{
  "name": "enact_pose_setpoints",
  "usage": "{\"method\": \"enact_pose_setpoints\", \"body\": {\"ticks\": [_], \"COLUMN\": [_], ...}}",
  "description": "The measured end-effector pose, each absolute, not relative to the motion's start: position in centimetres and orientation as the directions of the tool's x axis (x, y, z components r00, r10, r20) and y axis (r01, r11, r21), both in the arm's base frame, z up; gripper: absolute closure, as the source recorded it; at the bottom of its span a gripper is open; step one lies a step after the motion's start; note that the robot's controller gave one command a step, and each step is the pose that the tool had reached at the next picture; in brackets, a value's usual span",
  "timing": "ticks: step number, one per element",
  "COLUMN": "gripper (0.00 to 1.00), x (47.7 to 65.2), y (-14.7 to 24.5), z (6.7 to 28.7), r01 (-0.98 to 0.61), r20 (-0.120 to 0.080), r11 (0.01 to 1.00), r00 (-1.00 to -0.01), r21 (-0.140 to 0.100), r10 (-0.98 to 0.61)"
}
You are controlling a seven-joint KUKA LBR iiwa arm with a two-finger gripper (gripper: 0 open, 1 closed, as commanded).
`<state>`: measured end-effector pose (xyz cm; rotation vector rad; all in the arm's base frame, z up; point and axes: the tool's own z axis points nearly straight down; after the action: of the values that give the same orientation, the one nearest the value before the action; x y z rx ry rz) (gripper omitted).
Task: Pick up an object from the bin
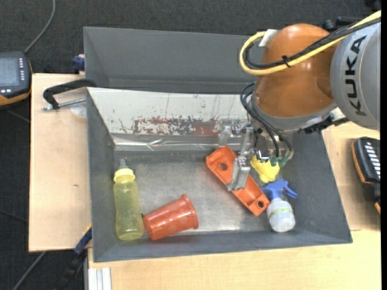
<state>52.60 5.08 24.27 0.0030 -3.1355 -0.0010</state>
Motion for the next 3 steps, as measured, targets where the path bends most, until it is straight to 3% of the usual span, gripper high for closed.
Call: {"method": "enact_pose_setpoints", "body": {"ticks": [1, 2, 3], "gripper": [0.00, 0.00, 0.00], "x": [52.7, 53.9, 56.5], "y": [5.0, 2.1, -2.0], "z": [24.7, 17.2, 7.7], "r01": [0.000, 0.047, 0.145], "r20": [-0.003, -0.004, -0.007], "r11": [1.000, 0.999, 0.989], "r00": [-1.000, -0.999, -0.989], "r21": [0.002, 0.002, 0.004], "r10": [0.000, 0.047, 0.145]}}
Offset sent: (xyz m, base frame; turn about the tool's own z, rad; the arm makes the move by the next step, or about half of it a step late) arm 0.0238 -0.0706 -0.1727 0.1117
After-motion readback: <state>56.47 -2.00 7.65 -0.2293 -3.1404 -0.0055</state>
